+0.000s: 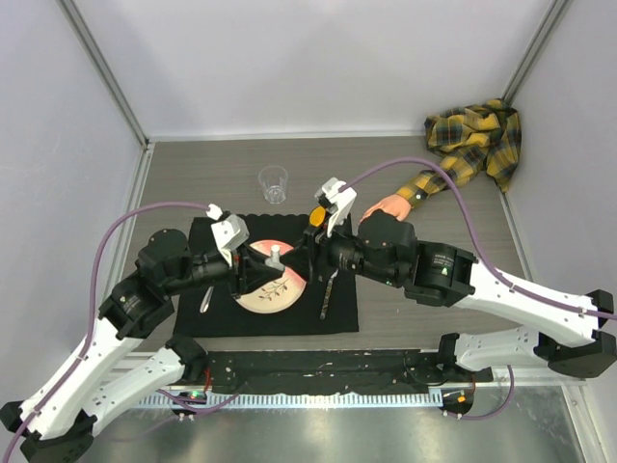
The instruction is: Paint the nails
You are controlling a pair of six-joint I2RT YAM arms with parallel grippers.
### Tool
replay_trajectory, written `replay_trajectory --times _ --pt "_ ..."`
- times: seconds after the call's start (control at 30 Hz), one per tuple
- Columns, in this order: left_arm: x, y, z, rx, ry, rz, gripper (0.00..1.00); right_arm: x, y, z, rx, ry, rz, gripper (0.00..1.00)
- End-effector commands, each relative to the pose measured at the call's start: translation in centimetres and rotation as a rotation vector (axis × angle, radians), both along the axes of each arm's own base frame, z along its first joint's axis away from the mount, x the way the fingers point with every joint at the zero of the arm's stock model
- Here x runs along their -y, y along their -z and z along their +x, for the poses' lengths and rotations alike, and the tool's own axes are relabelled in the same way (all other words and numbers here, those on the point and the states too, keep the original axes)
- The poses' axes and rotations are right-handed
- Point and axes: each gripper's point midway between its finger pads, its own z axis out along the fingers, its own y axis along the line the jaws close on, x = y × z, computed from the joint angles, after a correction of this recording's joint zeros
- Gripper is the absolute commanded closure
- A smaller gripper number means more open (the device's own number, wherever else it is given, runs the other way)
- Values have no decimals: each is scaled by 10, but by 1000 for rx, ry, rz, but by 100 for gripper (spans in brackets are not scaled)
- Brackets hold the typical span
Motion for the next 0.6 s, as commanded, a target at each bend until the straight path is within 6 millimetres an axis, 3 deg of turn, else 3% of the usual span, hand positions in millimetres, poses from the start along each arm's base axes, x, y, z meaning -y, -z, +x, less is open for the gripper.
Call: replay_trajectory --times 0.0,0.23,0.37,0.47,0.5,0.57 --pt "-2 -14 7 54 -32 -13 100 -2 -25 13 22 78 45 51" --pt "-1 -16 6 48 -32 -24 100 -22 -18 18 19 68 13 49" --pt "-1 -18 4 43 -25 -36 100 -29 -16 20 21 67 -3 54" --pt "2 -22 -2 36 10 -54 100 -27 -12 19 34 61 -21 70" --pt "3 -21 -4 33 27 -55 100 -24 -13 19 46 60 -23 83" --pt "8 -23 -20 14 120 -67 100 -16 -10 15 71 37 -30 99"
